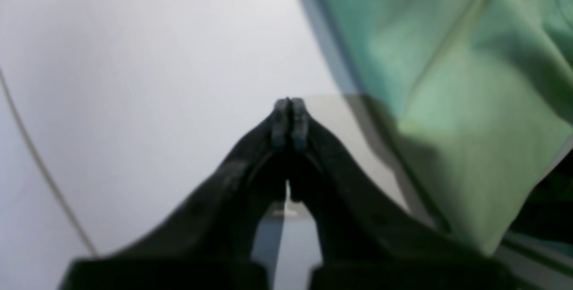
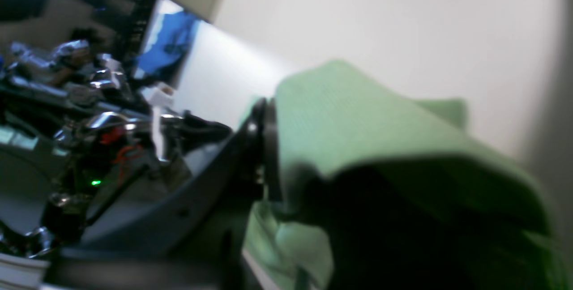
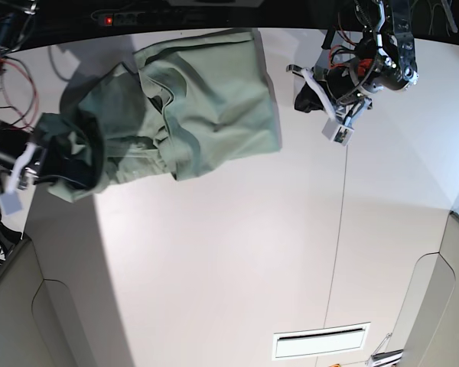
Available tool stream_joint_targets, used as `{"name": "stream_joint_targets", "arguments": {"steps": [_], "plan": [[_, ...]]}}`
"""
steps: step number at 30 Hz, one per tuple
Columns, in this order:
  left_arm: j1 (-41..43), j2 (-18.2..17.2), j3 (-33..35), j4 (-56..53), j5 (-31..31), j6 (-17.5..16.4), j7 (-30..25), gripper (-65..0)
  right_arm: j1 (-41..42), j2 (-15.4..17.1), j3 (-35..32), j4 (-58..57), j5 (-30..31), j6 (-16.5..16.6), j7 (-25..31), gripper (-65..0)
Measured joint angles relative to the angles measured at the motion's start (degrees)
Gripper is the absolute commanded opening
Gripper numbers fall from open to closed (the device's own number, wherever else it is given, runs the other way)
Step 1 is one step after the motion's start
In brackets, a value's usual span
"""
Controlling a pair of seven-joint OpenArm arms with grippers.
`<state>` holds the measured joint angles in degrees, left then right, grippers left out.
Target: Fold the T-shirt properly
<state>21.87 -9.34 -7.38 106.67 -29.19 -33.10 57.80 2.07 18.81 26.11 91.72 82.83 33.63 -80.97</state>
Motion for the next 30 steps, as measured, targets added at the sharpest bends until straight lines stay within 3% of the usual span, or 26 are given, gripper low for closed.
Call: {"name": "stream_joint_targets", "arguments": {"steps": [8, 12, 17, 20, 24, 30], "plan": [[0.0, 0.0, 0.0, -0.7, -0.4, -0.2, -0.2, -65.0, 0.0, -12.1, -13.1, 3.6, -0.5, 0.3, -0.1, -65.0], [0.0, 0.0, 0.0, -0.7, -0.5, -0.2, -0.2, -65.0, 0.0, -15.5, -21.4, 3.6, -8.1, 0.3, 0.0, -65.0], [0.0, 0.0, 0.0, -0.7, -0.5, -0.2, -0.2, -65.0, 0.0, -16.7, -29.7, 3.6, -17.3, 0.3, 0.2, -65.0], [0.0, 0.0, 0.0, -0.7, -0.4, -0.2, -0.2, -65.0, 0.2, -16.6, -33.9, 3.6, -21.5, 0.3, 3.1, -65.0], [0.0, 0.0, 0.0, -0.7, -0.5, -0.2, -0.2, -65.0, 0.3, -16.7, -38.4, 3.6, -25.6, 0.3, 6.5, -65.0], [0.0, 0.0, 0.0, -0.7, -0.5, -0.2, -0.4, -65.0, 0.4, -18.1, -42.2, 3.6, -28.1, 0.3, 7.3, -65.0]]}}
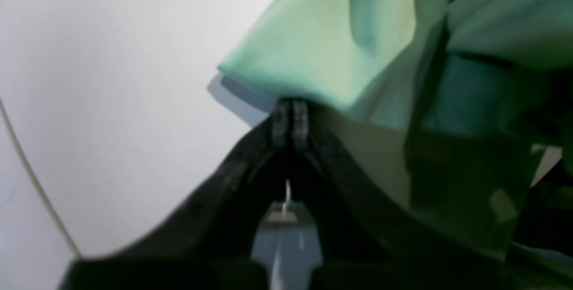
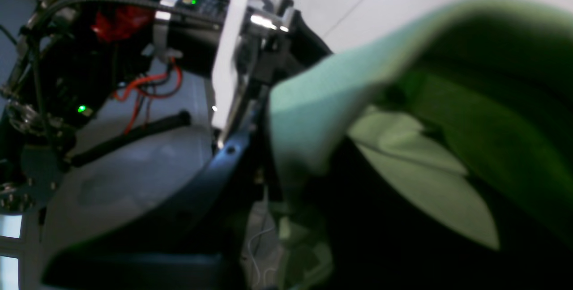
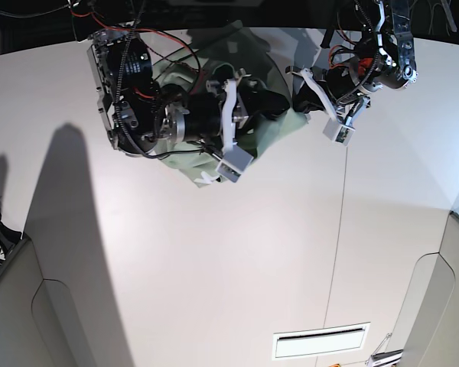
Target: Fold the T-shirt properly
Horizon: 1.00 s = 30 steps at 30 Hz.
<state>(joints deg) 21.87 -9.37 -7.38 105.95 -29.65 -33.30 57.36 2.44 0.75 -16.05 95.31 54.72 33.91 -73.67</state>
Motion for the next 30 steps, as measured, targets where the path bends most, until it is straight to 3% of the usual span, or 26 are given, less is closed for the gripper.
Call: {"name": "stream_joint_targets", "arguments": {"steps": [7, 10, 12, 18, 30], "plan": [[0.0, 0.0, 0.0, 0.0, -0.1, 0.0, 0.0, -65.0, 0.0, -3.0, -0.1, 0.0, -0.2, 0.0, 0.2, -65.0], [0.0, 0.0, 0.0, -0.1, -0.7, 0.0, 0.0, -65.0, 0.0, -3.2, -0.1, 0.0, -0.2, 0.0, 0.1, -52.0], [0.0, 0.0, 0.0, -0.1, -0.9, 0.0, 0.0, -65.0, 0.0, -3.2, -0.1, 0.0, -0.2, 0.0, 0.1, -46.8], [0.0, 0.0, 0.0, -0.2, -1.0, 0.0, 0.0, -65.0, 0.0, -3.1, -0.1, 1.2, 2.9, 0.0, -5.7, -46.5], [0.2, 0.0, -0.1, 4.1, -0.7, 0.1, 3.5, -64.7, 0.0, -1.8, -0.1, 13.6, 3.3, 0.0, -7.1, -46.5]]}}
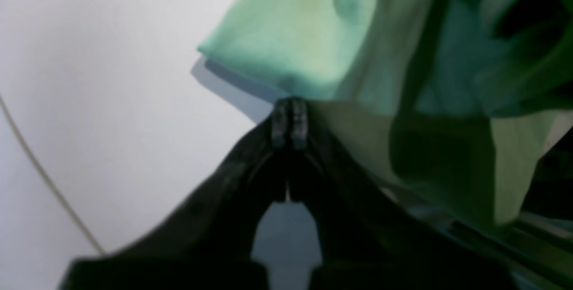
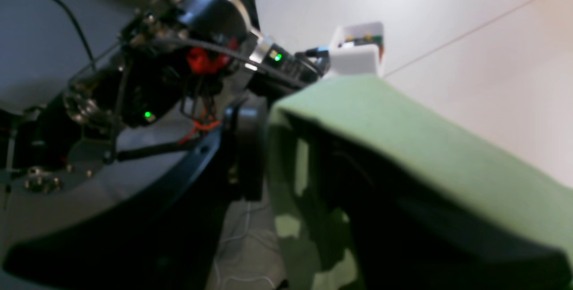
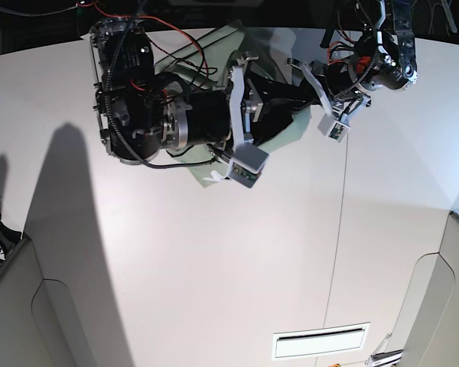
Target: Fold the T-shirt properly
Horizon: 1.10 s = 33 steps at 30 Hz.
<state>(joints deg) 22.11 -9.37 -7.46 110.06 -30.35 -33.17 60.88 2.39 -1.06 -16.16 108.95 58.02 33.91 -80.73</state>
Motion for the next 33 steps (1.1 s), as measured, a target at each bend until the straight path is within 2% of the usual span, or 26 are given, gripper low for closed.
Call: {"name": "stream_joint_targets", "arguments": {"steps": [6, 10, 15, 17, 21, 28, 31, 33], "plan": [[0.0, 0.0, 0.0, 1.2, 0.1, 0.1, 0.0, -64.6, 0.0, 0.9, 0.0, 0.2, -1.1, 0.0, 0.1, -46.5], [0.0, 0.0, 0.0, 1.2, 0.1, 0.1, 0.0, -64.6, 0.0, 0.9, 0.0, 0.2, -4.1, 0.0, 0.1, -46.5], [0.0, 0.0, -1.5, 1.3, 0.5, 0.1, 0.4, -64.6, -1.8, 1.2, 0.0, 1.6, -4.3, 0.0, -0.3, -46.5], [0.0, 0.0, -3.4, 1.6, 0.1, 0.1, 0.5, -62.6, -2.4, 2.8, -0.2, 3.5, -4.1, 0.0, -0.4, -46.5], [0.1, 0.0, -7.3, 4.1, -4.2, -0.5, 2.4, -52.9, -3.2, 7.3, 2.3, 7.8, -8.5, 0.0, -0.3, -46.5], [4.1, 0.1, -13.5, 11.7, -13.7, -2.9, 4.3, -51.9, -6.9, 14.5, 15.3, 9.2, -9.4, 0.0, 0.0, -46.5], [6.9, 0.0, -13.9, 13.4, -16.4, -3.1, 5.3, -51.6, -8.3, 17.7, 21.9, 9.3, -9.7, -0.1, 0.4, -46.6], [9.0, 0.1, -13.9, 13.5, -18.0, -3.1, 5.5, -48.9, -9.6, 19.5, 25.7, 9.3, -9.7, -0.2, 0.5, -46.6]]}}
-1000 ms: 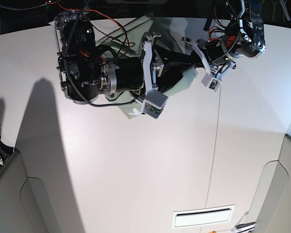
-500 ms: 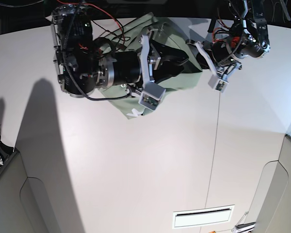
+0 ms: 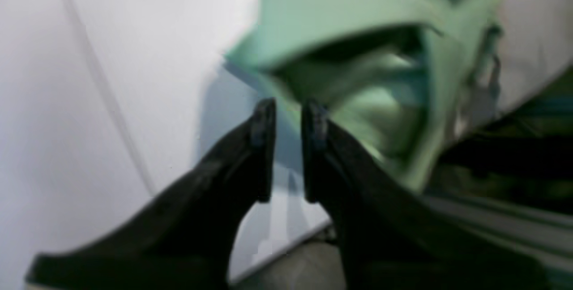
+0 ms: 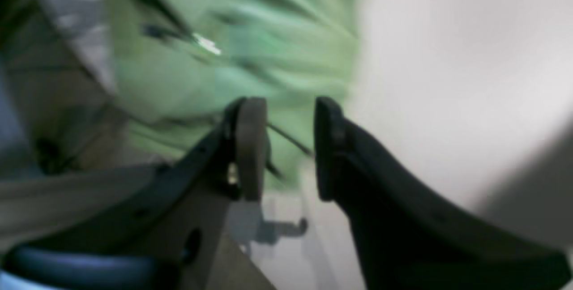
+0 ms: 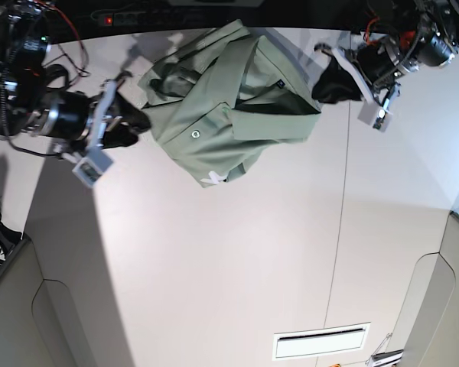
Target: Fold the T-shirt properly
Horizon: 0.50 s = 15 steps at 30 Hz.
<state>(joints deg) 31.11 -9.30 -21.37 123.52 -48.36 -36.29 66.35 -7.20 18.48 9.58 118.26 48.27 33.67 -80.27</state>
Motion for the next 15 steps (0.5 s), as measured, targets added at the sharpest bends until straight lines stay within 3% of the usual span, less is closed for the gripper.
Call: {"name": "stream_joint_targets", "arguments": {"steps": [3, 8, 12, 15], "plan": [[2.4, 0.1, 0.0, 0.0, 0.2, 0.0, 0.1, -43.7, -2.5, 1.9, 4.5, 0.0, 0.2, 0.0, 0.0, -46.6], [2.4, 0.1, 0.0, 0.0, -1.7, 1.2, 0.1, -43.7, -5.5, 2.1, 6.8, -1.2, 0.4, 0.0, 2.3, -46.5], [3.3, 0.1, 0.0, 0.0, -4.1, 1.1, 0.4, -43.7, -6.3, 1.6, 6.8, -8.5, 0.6, 0.0, 5.0, -46.4], [3.3, 0.1, 0.0, -0.1, -4.0, 1.1, 0.5, -43.6, -6.2, 1.7, 6.8, -15.5, 1.6, -0.2, 9.0, -37.2]]}}
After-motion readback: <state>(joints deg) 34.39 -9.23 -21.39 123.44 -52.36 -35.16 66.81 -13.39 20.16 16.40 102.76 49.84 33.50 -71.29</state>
